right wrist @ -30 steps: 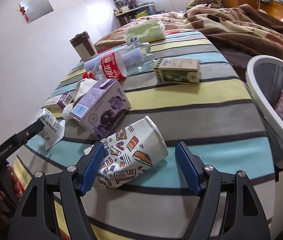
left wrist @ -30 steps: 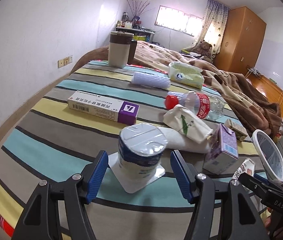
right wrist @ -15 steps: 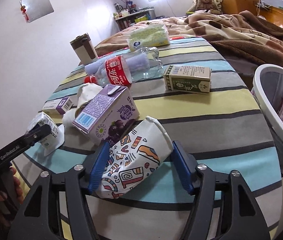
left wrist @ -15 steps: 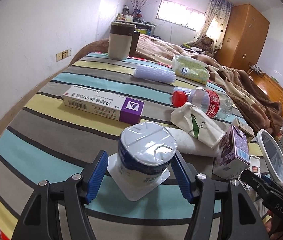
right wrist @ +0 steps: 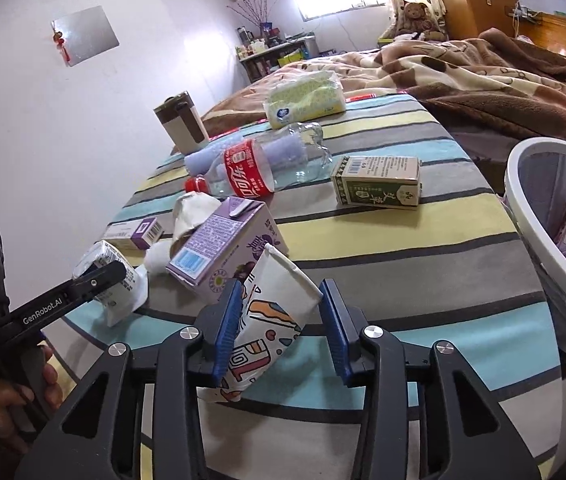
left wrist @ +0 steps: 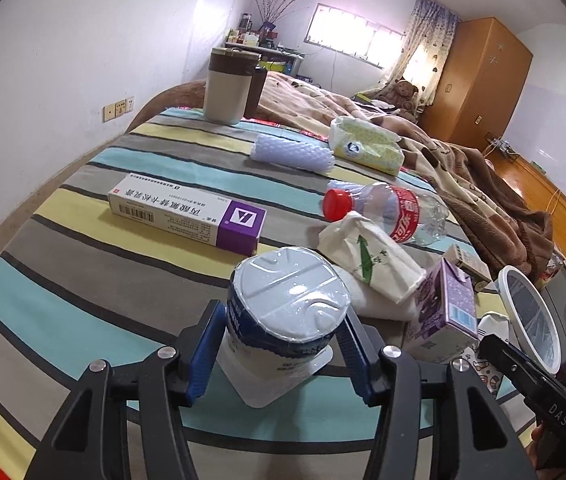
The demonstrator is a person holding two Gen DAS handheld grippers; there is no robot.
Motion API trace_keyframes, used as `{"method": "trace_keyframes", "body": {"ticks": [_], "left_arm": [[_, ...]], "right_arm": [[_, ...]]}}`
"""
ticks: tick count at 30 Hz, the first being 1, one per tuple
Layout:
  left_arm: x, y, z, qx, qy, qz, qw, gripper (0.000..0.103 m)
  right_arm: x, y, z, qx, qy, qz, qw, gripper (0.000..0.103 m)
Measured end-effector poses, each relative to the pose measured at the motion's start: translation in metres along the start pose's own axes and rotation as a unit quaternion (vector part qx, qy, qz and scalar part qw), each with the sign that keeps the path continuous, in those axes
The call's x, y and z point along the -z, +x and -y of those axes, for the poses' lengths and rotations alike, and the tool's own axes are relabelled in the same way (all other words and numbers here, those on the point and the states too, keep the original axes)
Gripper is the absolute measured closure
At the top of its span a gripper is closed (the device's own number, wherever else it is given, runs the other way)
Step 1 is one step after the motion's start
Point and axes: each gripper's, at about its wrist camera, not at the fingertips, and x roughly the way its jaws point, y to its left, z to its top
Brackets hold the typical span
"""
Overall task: Collect trash
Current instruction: 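Carry the paper cup with the right tool into the wastebasket while the left tool drops the yogurt cup there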
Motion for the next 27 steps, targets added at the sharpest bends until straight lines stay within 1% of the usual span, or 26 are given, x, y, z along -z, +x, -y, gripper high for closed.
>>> {"method": "trace_keyframes", "body": {"ticks": [8, 12, 20, 27], "left_arm": [[0.001, -0.014, 0.011, 0.008, 0.011, 0.01, 0.9999, 0.047], [-0.003, -0.022, 0.02, 0.014, 0.019, 0.018, 0.9996, 0.047], [-0.007, -0.038, 0.051, 0.035, 0.044, 0.031, 0.9979, 0.047], [-0.01, -0.044, 0.084, 0.054, 0.07, 0.037, 0.9954, 0.047]], "right_arm": [[-0.004, -0.01, 0.0, 0.002, -0.01, 0.016, 1.0, 0.063], [-0.009, -0.02, 0.001, 0.005, -0.01, 0.031, 0.999, 0.063], [-0.019, -0.036, 0.013, 0.016, -0.004, 0.055, 0.998, 0.063], [-0.029, -0.054, 0.036, 0.034, 0.012, 0.079, 0.996, 0.063]]}}
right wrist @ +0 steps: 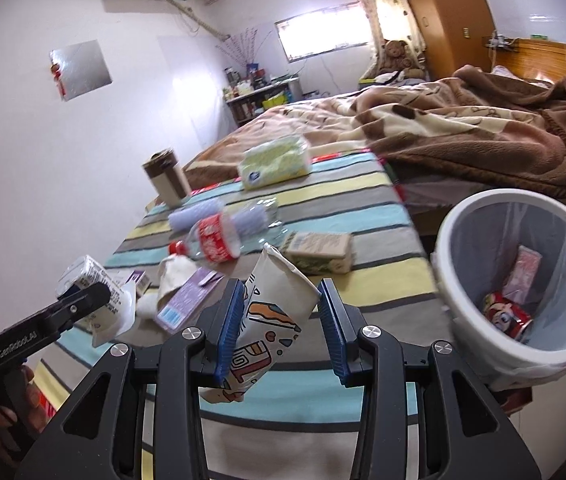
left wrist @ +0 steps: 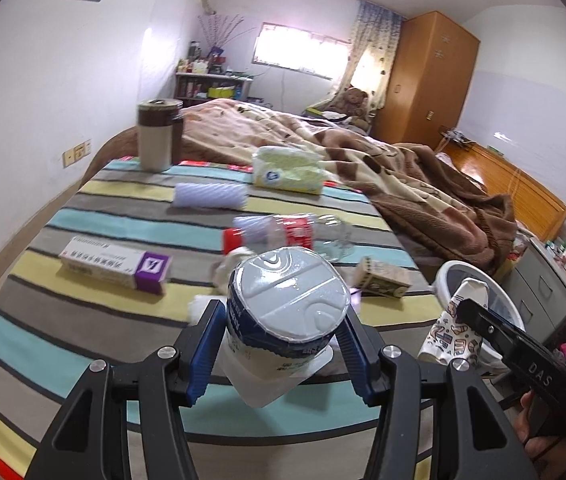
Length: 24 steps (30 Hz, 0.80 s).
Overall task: Collect trash
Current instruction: 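Carry the paper cup with the right tool into the wastebasket while the left tool drops the yogurt cup there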
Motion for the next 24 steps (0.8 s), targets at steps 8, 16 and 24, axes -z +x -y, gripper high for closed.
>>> {"method": "trace_keyframes", "body": {"ticks": [8, 16, 24], "left_arm": [[-0.008, 0.009, 0.051, 0.033, 0.036, -0.002, 0.9988, 0.047], [-0.013, 0.024, 0.105, 0.071, 0.074, -0.007, 0.9947, 0.047], [-0.016, 0.042, 0.162, 0.107, 0.113, -0.021, 0.9877, 0.047]], "right_arm": [[-0.013, -0.015, 0.032, 0.027, 0.014, 0.02, 0.999, 0.063], [-0.03, -0.03, 0.064, 0.065, 0.02, 0.036, 0.997, 0.063], [-0.038, -0.039, 0.101, 0.109, 0.031, 0.036, 0.993, 0.063]]}}
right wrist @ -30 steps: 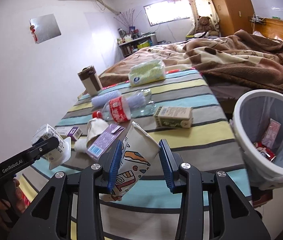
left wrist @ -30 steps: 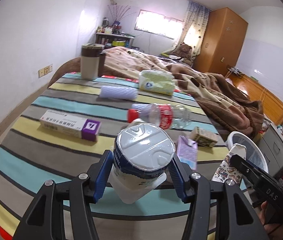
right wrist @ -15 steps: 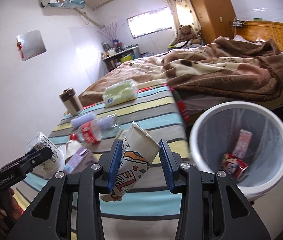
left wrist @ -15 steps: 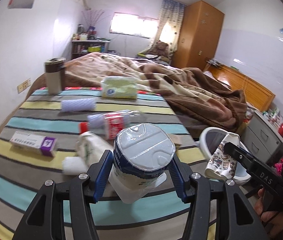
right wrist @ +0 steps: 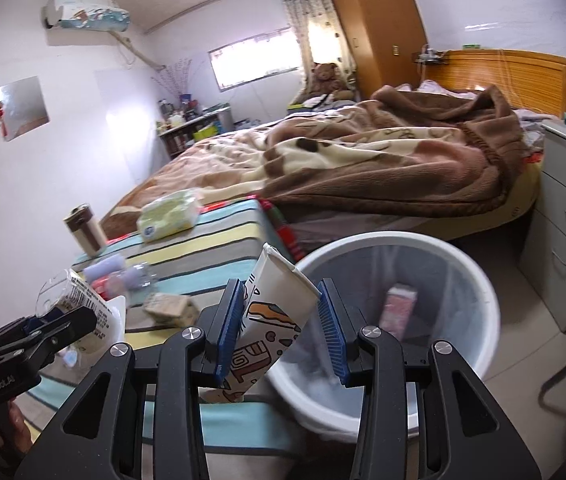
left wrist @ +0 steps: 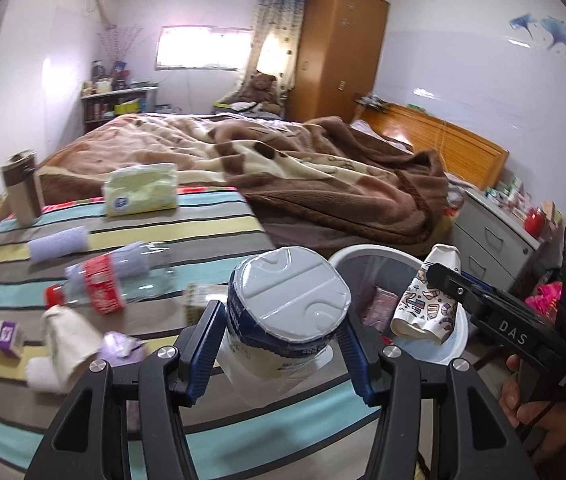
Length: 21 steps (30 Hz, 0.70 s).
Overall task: Collect trash
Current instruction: 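Carry the paper cup with the right tool into the wastebasket while the left tool drops the yogurt cup there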
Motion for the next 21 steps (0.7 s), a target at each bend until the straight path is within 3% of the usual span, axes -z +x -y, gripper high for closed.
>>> {"method": "trace_keyframes", "body": {"ticks": [21], "left_arm": [[-0.01, 0.087, 0.089, 0.06, 0.062, -0.053, 0.9949, 0.047]], "right_arm": [[-0.009, 0.022, 0.064, 0.084, -0.011, -0.035, 0.996, 0.062]]}}
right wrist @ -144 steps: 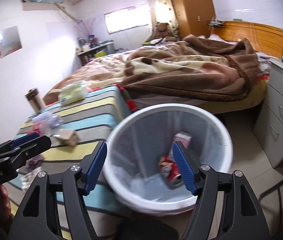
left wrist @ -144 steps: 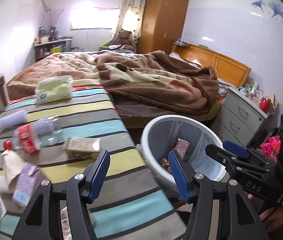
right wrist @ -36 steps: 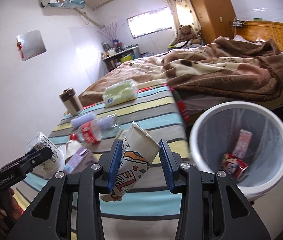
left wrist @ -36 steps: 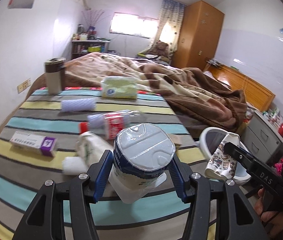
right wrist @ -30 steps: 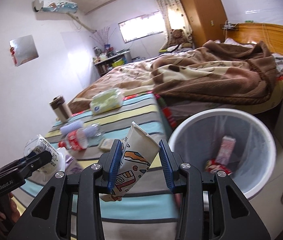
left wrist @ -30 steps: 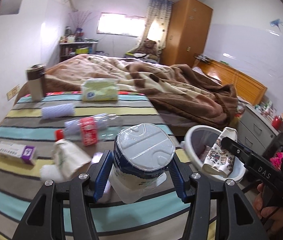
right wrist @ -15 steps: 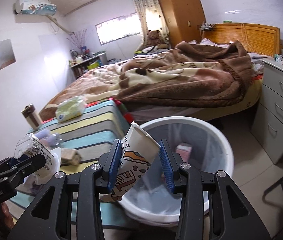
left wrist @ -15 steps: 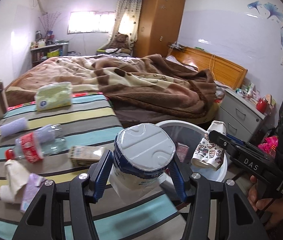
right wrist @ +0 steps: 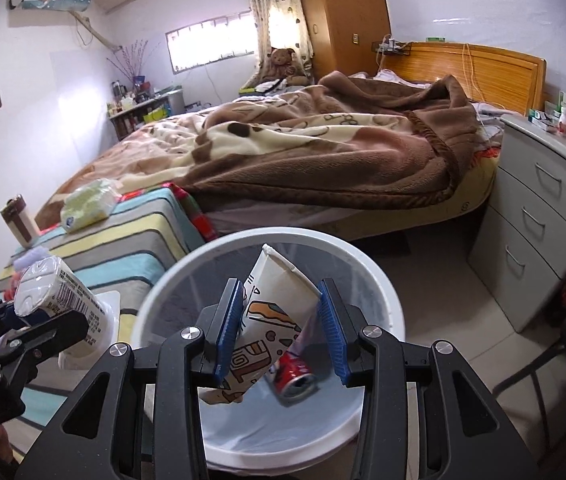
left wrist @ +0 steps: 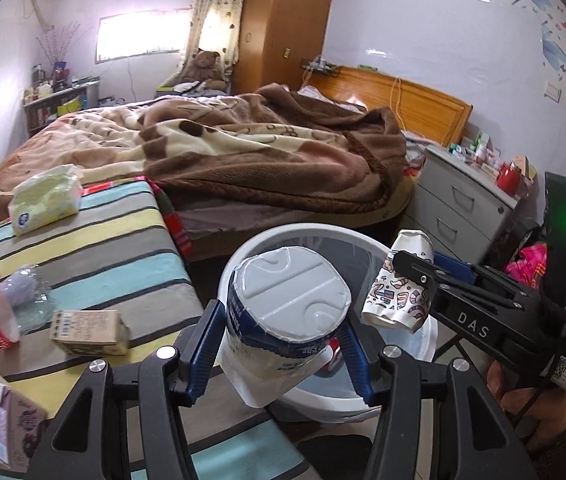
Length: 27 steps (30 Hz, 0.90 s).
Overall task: Collect trash
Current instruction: 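Carry the paper cup with the right tool into the wastebasket while the left tool drops the yogurt cup there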
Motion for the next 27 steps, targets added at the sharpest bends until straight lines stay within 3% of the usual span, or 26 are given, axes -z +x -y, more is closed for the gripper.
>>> {"method": "trace_keyframes", "body": {"ticks": [13, 17, 19, 21, 27], "left_arm": [[-0.002, 0.02, 0.01, 0.013, -0.001, -0.014, 0.9998, 0.046], [0.0, 0.018, 0.007, 0.016, -0.006, -0.014, 0.9998, 0.042], [0.0, 0.015, 0.005, 0.018, -0.008, -0.012, 0.9997, 0.04], [0.001, 0.014, 0.003, 0.017, -0.011, -0.011, 0.9997, 0.038], [0.004, 0.001, -0.009, 0.01, -0.025, -0.002, 0.9996, 0.037]], "right_arm": [[0.0, 0.008, 0.012, 0.024, -0.009, -0.015, 1.0, 0.062], [0.001, 0.007, 0.012, 0.021, -0.01, -0.02, 1.0, 0.062], [0.001, 0.007, 0.011, 0.019, -0.009, -0.021, 1.0, 0.059], [0.001, 0.006, 0.01, 0.017, -0.008, -0.019, 1.0, 0.048], [0.0, 0.001, 0.001, 0.002, -0.009, -0.013, 1.0, 0.048]]}}
